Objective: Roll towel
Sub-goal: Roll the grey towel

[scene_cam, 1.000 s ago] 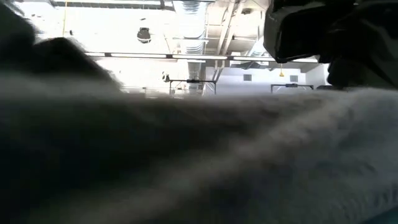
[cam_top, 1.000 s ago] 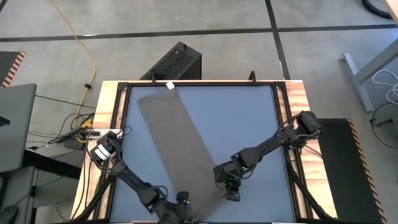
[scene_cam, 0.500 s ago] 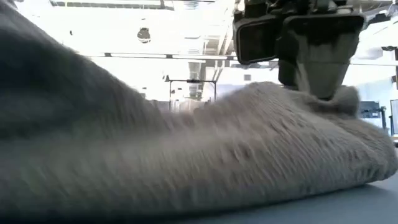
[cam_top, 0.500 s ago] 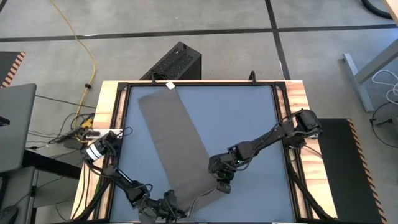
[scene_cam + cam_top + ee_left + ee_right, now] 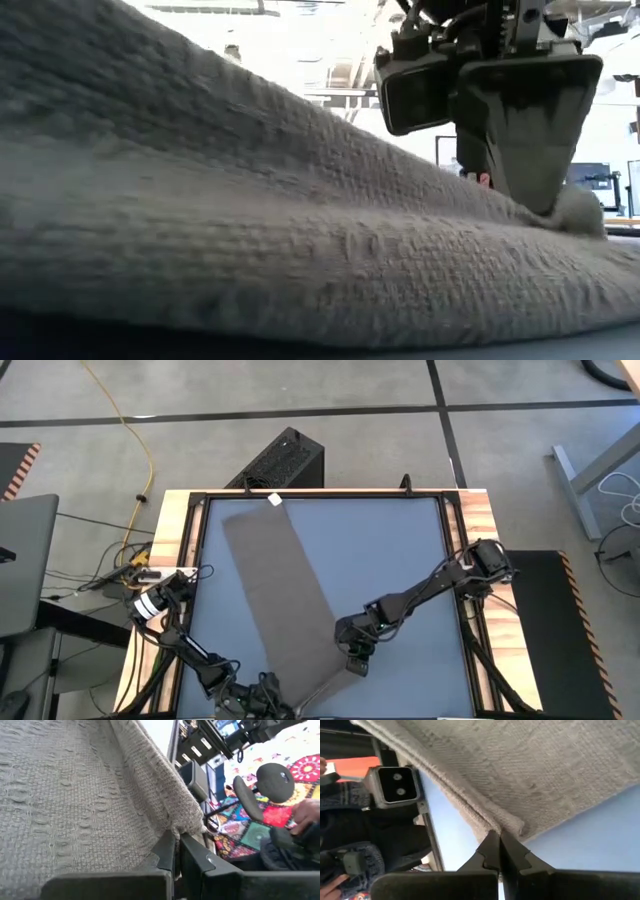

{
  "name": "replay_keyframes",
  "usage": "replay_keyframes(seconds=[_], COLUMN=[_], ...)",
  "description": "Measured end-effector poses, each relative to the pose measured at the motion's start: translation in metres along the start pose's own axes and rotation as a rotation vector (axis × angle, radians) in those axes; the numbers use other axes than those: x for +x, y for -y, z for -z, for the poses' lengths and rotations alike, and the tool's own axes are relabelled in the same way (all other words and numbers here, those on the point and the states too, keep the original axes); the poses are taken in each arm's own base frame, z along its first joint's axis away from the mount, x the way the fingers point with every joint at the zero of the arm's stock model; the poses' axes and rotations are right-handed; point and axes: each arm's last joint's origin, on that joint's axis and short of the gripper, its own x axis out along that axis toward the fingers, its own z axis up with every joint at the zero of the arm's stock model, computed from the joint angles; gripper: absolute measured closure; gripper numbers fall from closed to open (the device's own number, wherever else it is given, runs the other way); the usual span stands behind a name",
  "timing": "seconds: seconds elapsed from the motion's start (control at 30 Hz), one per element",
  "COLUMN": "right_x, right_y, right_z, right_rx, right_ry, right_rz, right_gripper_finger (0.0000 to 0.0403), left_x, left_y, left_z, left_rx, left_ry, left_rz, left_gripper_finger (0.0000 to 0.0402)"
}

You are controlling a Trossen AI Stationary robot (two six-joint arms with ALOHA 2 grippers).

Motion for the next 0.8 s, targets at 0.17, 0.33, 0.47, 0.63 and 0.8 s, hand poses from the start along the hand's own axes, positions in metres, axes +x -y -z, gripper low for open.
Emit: replay_keyframes(seconds=[0.17, 0.33, 0.47, 0.63, 0.8], right_x=[0.006, 0.014, 0.018, 0.018, 0.017], right_y=[0.003, 0.007, 0.008, 0.009, 0.01], right_z=[-0.001, -0.003, -0.002, -0.003, -0.004], right_rx=[0.034, 0.054, 0.048, 0.051, 0.056], right_ry=[0.029, 0.07, 0.077, 0.093, 0.098], right_rz=[0.021, 0.063, 0.067, 0.084, 0.086], right_gripper_finger=[0.0386, 0.0386, 0.0386, 0.0386, 0.0386], left_x=[0.0, 0.001, -0.001, -0.012, -0.029], left_y=[0.0, 0.0, 0.002, 0.006, 0.02], left_z=[-0.001, -0.001, -0.004, -0.012, -0.032], left_rx=[-0.029, -0.017, -0.019, 0.009, 0.079], left_ry=[-0.003, -0.014, -0.071, -0.185, -0.153], left_rz=[-0.005, -0.004, 0.004, -0.052, -0.106], left_gripper_finger=[0.0391, 0.0349, 0.0315, 0.0286, 0.0282])
